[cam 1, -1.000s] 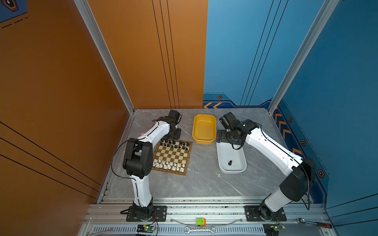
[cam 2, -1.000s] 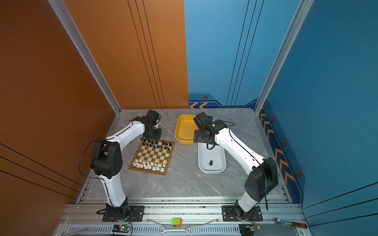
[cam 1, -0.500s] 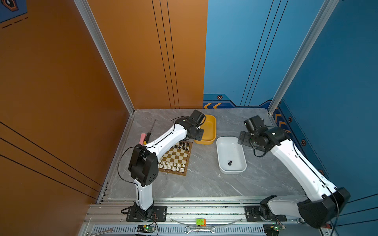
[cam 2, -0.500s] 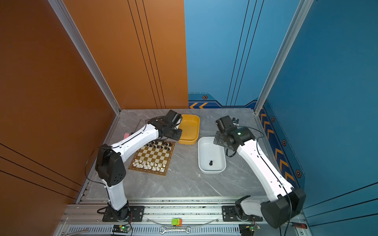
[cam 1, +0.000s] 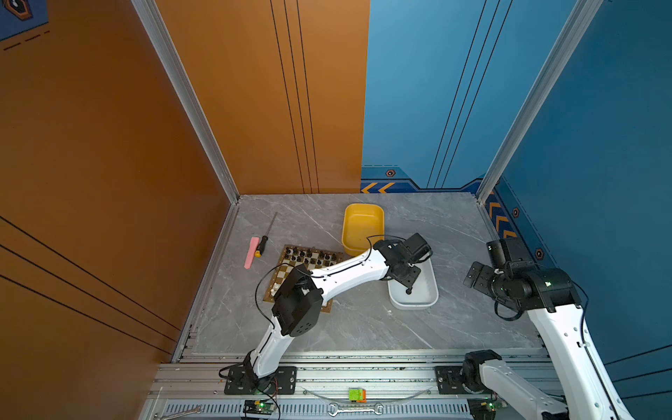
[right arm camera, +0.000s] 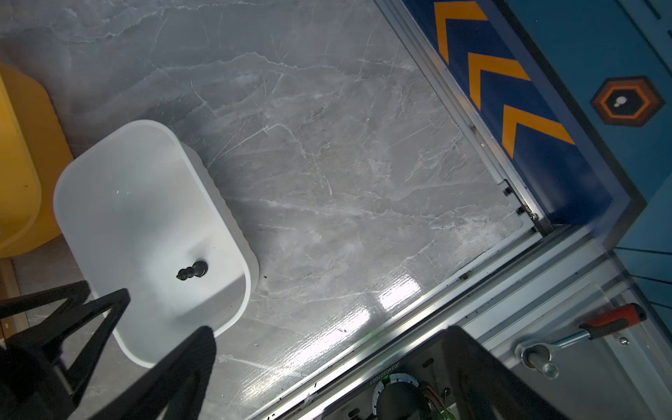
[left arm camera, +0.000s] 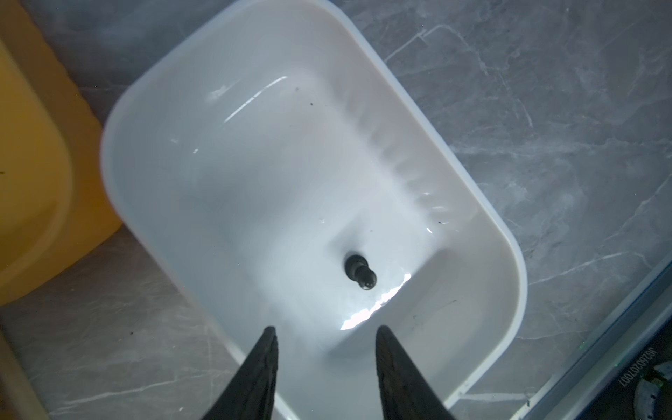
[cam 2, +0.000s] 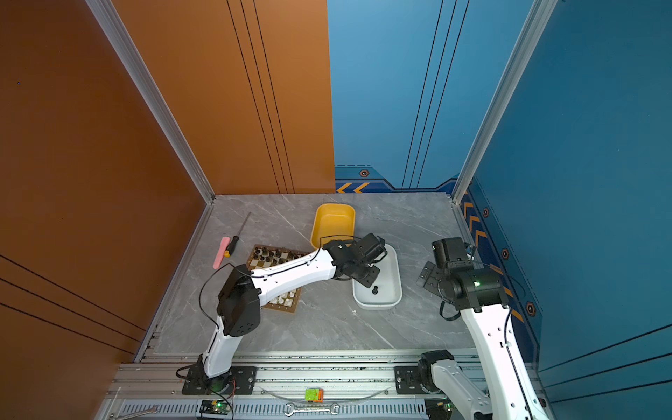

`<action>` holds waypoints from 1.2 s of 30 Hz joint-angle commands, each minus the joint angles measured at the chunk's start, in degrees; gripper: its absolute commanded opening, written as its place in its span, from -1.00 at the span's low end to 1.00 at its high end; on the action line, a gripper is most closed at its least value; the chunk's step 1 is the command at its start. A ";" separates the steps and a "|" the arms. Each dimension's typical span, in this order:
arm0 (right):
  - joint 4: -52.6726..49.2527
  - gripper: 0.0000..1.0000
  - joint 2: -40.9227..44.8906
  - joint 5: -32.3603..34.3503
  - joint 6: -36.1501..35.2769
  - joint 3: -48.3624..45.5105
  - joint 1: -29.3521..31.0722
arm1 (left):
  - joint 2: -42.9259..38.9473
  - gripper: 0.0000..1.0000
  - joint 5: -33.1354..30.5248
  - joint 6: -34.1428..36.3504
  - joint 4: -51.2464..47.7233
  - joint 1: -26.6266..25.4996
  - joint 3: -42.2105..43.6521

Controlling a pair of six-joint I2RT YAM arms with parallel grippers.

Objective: Set up the chess pieces on the board

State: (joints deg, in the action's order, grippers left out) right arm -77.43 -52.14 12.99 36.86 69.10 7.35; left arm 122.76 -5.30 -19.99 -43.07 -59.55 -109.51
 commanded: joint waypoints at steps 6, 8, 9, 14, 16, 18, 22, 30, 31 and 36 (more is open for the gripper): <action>-3.07 0.99 3.57 -4.76 -5.15 -2.15 -3.50 | 4.79 -0.10 -1.11 -1.79 -1.07 -2.11 -2.88; -3.26 1.00 3.79 -5.28 -6.19 -2.17 -4.38 | 5.65 -0.11 -1.57 -1.79 -1.05 -2.41 -3.17; -3.43 0.99 3.80 -5.43 -6.64 -2.00 -4.77 | 6.01 -0.11 -1.95 -1.81 -1.05 -2.50 -3.43; -4.14 0.99 4.30 -6.66 -8.50 -1.85 -7.04 | 8.06 -0.14 -2.70 -1.72 -1.05 -2.59 -4.53; -4.38 0.99 4.64 -6.92 -8.97 -1.88 -7.59 | 8.76 -0.16 -2.92 -1.63 -1.02 -2.56 -4.82; -4.72 0.99 4.79 -7.11 -9.34 -1.96 -8.18 | 9.28 -0.22 -2.87 -1.40 -1.01 -2.57 -5.03; -5.16 0.99 5.12 -7.13 -9.63 -1.76 -8.67 | 9.82 -0.29 -3.24 -1.13 -1.07 -2.50 -5.33; -5.45 0.99 5.23 -7.03 -9.62 -1.85 -9.20 | 10.50 -0.35 -2.37 -0.58 -1.00 -1.99 -6.59; -5.50 0.99 5.26 -7.02 -9.64 -1.86 -9.29 | 10.62 -0.36 -1.98 -0.49 -1.06 -1.85 -6.69; -5.63 0.99 5.54 -6.95 -9.53 -1.91 -9.73 | 10.71 -0.46 -1.40 -0.29 -1.17 -1.62 -6.31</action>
State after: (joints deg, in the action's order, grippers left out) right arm -80.64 -47.22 6.15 28.25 67.53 -1.93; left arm 132.09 -7.25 -20.80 -43.07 -61.52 -114.63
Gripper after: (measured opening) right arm 0.997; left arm 0.274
